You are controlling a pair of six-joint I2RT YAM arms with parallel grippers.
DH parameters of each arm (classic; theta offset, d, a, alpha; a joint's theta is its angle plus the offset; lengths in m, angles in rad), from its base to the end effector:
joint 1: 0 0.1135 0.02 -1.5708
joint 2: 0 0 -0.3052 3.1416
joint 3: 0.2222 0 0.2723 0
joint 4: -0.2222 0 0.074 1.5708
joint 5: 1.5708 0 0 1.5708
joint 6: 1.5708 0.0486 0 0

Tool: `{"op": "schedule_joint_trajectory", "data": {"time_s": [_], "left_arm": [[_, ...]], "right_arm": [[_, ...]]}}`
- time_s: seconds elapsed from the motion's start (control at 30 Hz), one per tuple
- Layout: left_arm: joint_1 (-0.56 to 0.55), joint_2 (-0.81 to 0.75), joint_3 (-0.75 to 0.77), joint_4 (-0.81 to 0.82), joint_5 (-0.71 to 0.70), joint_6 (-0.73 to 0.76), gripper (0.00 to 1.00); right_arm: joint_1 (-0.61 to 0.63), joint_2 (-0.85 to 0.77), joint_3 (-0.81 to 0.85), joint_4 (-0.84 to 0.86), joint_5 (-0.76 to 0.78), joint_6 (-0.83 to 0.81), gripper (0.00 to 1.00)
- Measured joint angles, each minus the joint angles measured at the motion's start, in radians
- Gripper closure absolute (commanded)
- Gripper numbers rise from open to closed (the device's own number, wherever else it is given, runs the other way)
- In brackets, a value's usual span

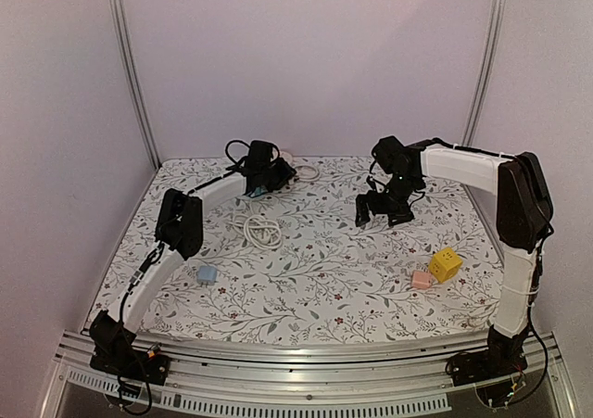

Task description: Insert the plug

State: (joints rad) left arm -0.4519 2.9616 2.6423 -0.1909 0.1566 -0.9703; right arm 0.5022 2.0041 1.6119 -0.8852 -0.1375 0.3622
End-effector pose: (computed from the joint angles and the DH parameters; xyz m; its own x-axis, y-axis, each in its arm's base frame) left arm 0.6244 -0.3115 0.0822 -0.7051 -0.5636 -0.4302 -0.0496 0.6445 -0.7630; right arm 0.3928 0.2233 0.2275 -0.9659 -0.1300 -0.2240 -0.1810 0.9574 0.2252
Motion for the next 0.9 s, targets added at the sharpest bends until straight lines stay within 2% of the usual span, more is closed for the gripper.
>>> {"op": "schedule_joint_trajectory", "data": {"time_s": [0.33,0.67,0.9], "left_arm": [[-0.026,-0.075,-0.024,-0.182,-0.071,0.159,0.98],[-0.041,-0.130,-0.086,-0.226,-0.077,0.237,1.00],[-0.087,-0.241,-0.222,-0.290,-0.075,0.307,1.00]], "right_arm": [[0.000,0.000,0.000,-0.005,-0.007,0.011,0.01],[0.000,0.000,0.000,-0.004,-0.008,0.023,0.01],[0.000,0.000,0.000,0.005,-0.007,0.041,0.01]]}}
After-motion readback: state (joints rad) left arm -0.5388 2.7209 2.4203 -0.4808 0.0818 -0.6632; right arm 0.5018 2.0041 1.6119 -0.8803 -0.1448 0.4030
